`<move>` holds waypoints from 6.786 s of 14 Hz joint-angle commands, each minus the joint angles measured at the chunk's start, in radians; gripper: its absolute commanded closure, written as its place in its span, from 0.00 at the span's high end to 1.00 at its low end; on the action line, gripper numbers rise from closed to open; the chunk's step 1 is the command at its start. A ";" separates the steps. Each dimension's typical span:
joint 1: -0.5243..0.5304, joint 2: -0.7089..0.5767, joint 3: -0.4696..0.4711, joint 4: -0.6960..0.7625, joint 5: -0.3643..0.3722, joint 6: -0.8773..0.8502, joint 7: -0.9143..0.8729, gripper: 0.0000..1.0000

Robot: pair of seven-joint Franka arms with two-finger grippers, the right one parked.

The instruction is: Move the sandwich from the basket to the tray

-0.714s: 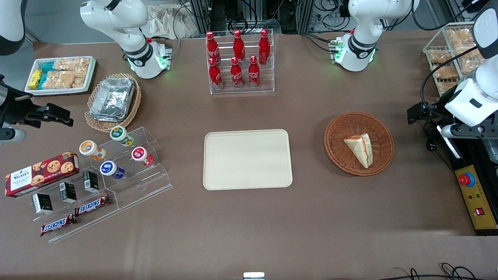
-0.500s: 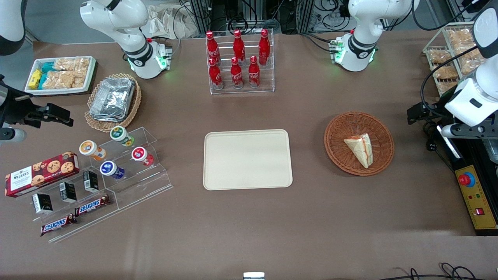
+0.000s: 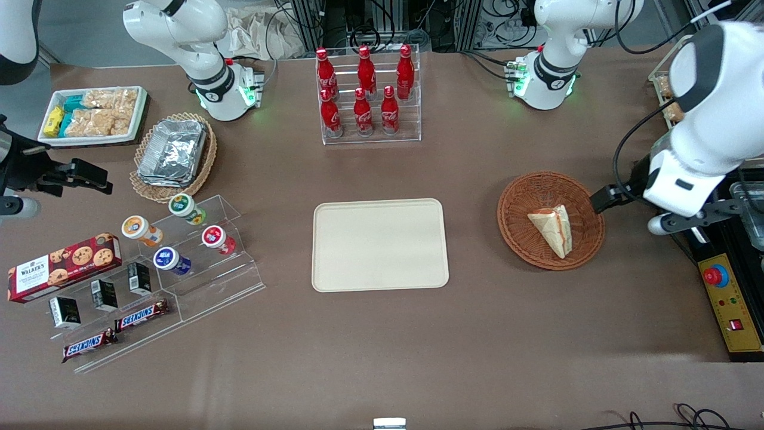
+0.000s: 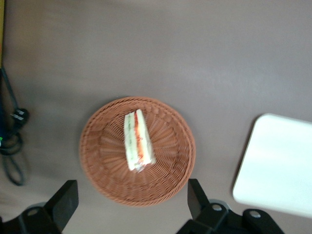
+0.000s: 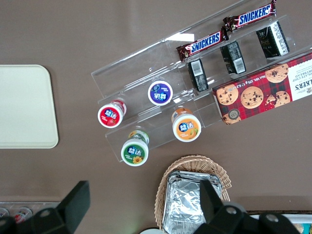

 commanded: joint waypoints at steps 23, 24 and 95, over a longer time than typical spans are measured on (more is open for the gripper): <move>0.001 0.121 -0.005 -0.644 0.093 0.820 -0.303 0.74; 0.001 0.123 -0.005 -0.645 0.093 0.818 -0.303 0.40; 0.034 0.063 -0.052 0.295 -0.011 -0.343 0.206 1.00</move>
